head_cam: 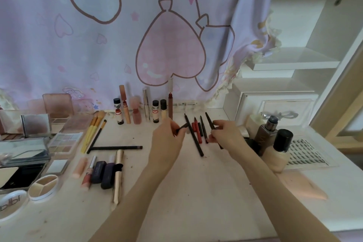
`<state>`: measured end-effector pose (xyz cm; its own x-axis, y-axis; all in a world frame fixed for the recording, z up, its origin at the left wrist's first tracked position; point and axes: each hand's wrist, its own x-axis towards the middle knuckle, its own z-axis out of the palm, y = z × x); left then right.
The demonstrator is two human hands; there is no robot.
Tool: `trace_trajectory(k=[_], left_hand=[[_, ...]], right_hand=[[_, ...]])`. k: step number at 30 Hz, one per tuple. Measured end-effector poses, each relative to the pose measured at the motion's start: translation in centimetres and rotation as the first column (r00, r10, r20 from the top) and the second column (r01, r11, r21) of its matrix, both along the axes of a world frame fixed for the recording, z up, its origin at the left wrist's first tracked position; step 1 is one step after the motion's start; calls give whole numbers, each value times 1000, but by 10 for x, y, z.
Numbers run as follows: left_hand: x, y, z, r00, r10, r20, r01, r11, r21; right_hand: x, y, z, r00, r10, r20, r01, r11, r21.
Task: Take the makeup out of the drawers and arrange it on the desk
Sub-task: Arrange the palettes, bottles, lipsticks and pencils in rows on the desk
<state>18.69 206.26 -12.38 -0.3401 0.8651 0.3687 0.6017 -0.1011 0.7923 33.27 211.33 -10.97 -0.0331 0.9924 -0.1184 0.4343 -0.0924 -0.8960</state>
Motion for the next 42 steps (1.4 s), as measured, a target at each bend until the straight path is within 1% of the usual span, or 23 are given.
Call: trace_trajectory(k=[2,5,8,12,15,19,22,25,28,30,32,33,35,37,39,41,42], left_hand=[[15,17,-3,997,-11,-73,11,1000,-1],[33,40,-6,992,-30,-120,26,999,-30],[46,56,-12,990,-57,-129,50,997,-54],[55,69,-21,980,-68,-189,58,997,-60],[58,77,-26,982,-51,-184,41,998,-56],[57,84,-29,965,-59,-254,49,998,-44],[54,87,-30,939,-80,-334,63,996,-61],[51,85,-30,909,-120,-400,85,991,-104],[48,83,-29,867,-161,-472,116,986,-123],[45,81,-26,855,-184,-486,131,981,-140],[40,78,-23,850,-203,-486,139,977,-165],[37,76,-22,845,-211,-492,141,974,-175],[26,67,-18,831,-224,-510,155,972,-174],[11,54,-14,822,-233,-520,183,972,-147],[-7,38,-9,818,-232,-527,189,973,-136],[-29,20,-5,818,-219,-532,154,974,-165],[-41,11,-3,818,-208,-537,130,975,-180]], right_hand=[[1,14,0,995,-100,-17,100,995,-28],[1,30,0,980,-195,43,196,980,-26],[3,42,-6,975,-198,96,204,978,-53],[5,51,-10,981,-165,106,170,985,-38],[6,55,-9,981,-160,111,164,986,-21],[5,57,-8,981,-184,59,184,983,-8],[4,60,-14,978,-205,-35,204,978,-43],[3,63,-16,976,-204,-79,197,977,-82],[4,64,-18,975,-181,-128,168,980,-107],[4,60,-18,982,-140,-124,128,986,-104],[4,54,-18,995,-89,-50,88,996,-36],[5,50,-18,998,-66,19,66,997,27],[5,42,-17,985,-34,171,7,988,156],[0,33,-18,963,-2,269,-63,971,232],[-10,22,-19,934,21,356,-143,936,320],[-26,8,-22,899,62,433,-257,876,408],[-36,2,-23,882,101,460,-319,846,427]])
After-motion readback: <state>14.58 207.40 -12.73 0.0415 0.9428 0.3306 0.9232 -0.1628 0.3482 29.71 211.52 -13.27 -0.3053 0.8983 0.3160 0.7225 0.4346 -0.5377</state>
